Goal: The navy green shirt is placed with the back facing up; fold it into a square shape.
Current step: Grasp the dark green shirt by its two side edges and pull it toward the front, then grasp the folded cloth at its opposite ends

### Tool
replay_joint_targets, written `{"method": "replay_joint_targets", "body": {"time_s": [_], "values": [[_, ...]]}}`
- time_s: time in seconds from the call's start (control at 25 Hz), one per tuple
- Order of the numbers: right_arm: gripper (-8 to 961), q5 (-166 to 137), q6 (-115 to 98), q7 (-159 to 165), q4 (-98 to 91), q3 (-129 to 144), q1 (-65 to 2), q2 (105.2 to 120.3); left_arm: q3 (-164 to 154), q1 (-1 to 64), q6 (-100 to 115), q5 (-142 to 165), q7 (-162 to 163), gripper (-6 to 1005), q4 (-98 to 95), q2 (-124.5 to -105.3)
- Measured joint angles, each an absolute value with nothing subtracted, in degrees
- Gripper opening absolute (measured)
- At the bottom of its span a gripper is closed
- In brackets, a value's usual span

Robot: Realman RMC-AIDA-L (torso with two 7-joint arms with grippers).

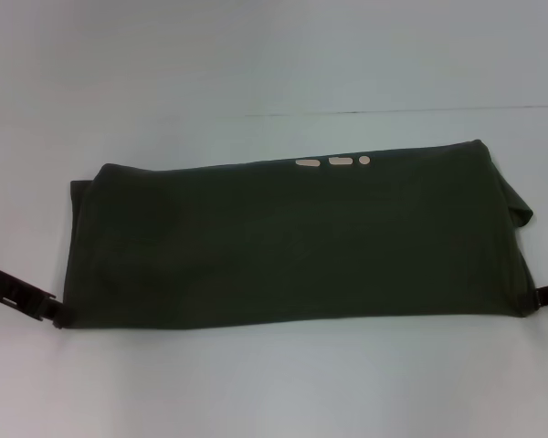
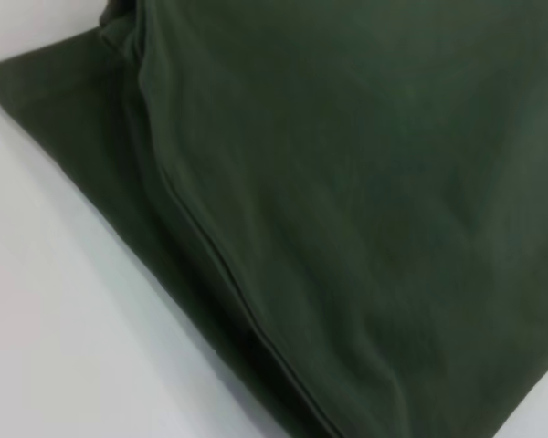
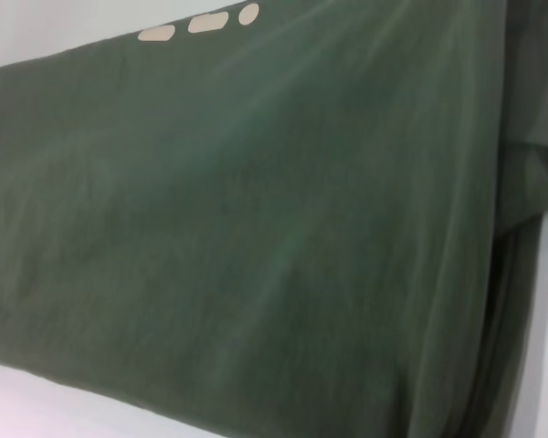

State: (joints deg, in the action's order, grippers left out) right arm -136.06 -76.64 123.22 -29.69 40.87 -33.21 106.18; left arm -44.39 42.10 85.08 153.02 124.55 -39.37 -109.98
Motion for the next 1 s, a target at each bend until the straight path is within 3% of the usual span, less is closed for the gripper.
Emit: {"method": "replay_joint_targets", "body": {"time_s": [0.6,1.0], "values": [[90,-135.92,-76.46,125.38,-29.78,40.77,-33.55,106.24,-44.59,42.1,84.68,153.02,124.37,38,-39.56,-109.96],[303,-135.79,-78.85,125.95,-32.46,37.28,-33.56,105.87,-44.71,42.45,84.48,153.02,124.36,39,-39.47,-109.93]]}}
